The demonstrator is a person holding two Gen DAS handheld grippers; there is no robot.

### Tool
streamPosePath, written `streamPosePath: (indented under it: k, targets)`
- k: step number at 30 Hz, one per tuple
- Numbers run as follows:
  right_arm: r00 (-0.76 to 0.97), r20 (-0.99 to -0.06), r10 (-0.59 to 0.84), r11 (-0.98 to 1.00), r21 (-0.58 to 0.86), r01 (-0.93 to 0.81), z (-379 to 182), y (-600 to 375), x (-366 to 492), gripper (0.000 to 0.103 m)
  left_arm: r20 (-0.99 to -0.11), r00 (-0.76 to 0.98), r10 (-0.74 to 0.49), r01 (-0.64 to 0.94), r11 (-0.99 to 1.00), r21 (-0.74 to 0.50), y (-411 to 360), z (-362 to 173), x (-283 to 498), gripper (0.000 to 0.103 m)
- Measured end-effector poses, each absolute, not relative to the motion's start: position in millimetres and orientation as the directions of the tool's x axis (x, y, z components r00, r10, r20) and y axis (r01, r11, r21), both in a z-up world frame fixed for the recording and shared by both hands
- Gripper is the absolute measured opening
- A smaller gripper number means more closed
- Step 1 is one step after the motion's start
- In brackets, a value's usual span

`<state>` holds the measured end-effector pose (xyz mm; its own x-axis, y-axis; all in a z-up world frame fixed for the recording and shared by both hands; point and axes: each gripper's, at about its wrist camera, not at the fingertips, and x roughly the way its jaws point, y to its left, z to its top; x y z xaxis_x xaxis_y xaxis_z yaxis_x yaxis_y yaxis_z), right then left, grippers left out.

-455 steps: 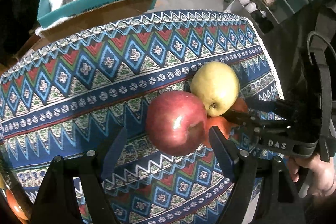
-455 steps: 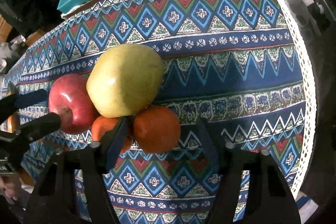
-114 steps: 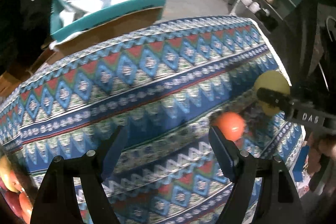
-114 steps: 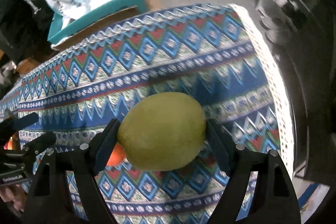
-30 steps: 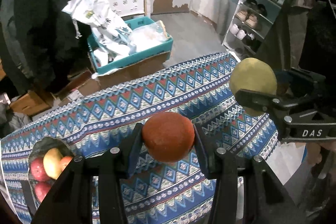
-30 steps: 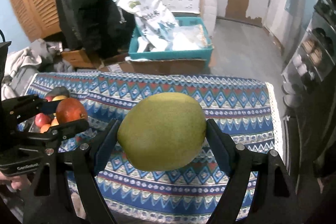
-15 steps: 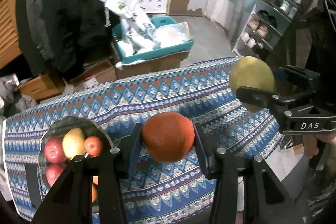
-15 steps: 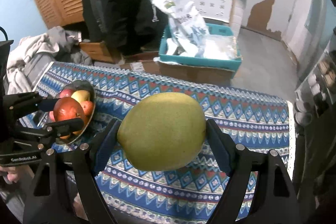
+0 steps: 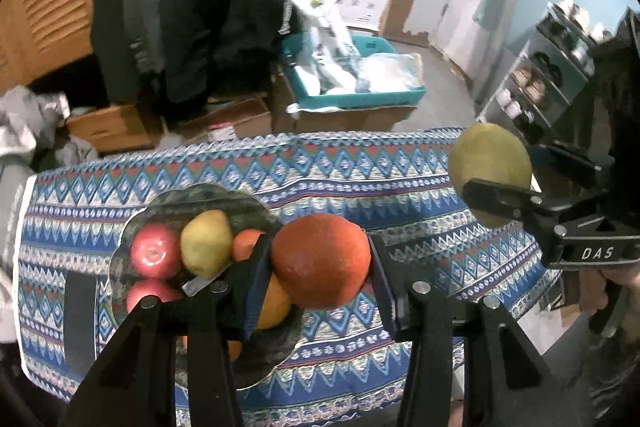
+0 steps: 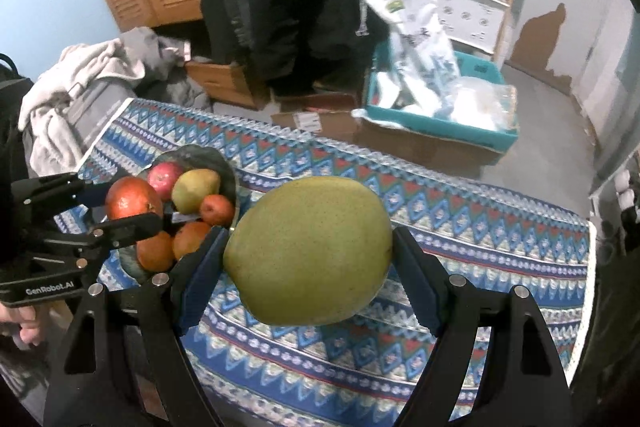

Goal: Organize fruits
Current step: 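Carry the tangerine in the left tool and the pear in the right tool over the bowl, then open the left tool to drop the tangerine into the bowl while the right tool releases the pear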

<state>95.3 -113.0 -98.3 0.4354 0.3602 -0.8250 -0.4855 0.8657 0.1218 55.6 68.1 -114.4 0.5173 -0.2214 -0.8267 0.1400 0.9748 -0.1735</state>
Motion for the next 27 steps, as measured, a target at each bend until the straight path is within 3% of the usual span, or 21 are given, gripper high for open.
streamPosePath:
  k: [14,27]
  targets:
    - [0.332,-0.846,0.417,0.814,0.185,-0.551,-129,-22,110,0.081,-0.844,0.504,-0.181,-0.06,0.968,-0.244,161,-142,49,0.048]
    - [0.192,-0.885,0.424,0.783,0.252,-0.569,-180,39,120,0.081,-0.897,0.423,-0.129,-0.141,0.968,-0.206,198,-197,39,0.048]
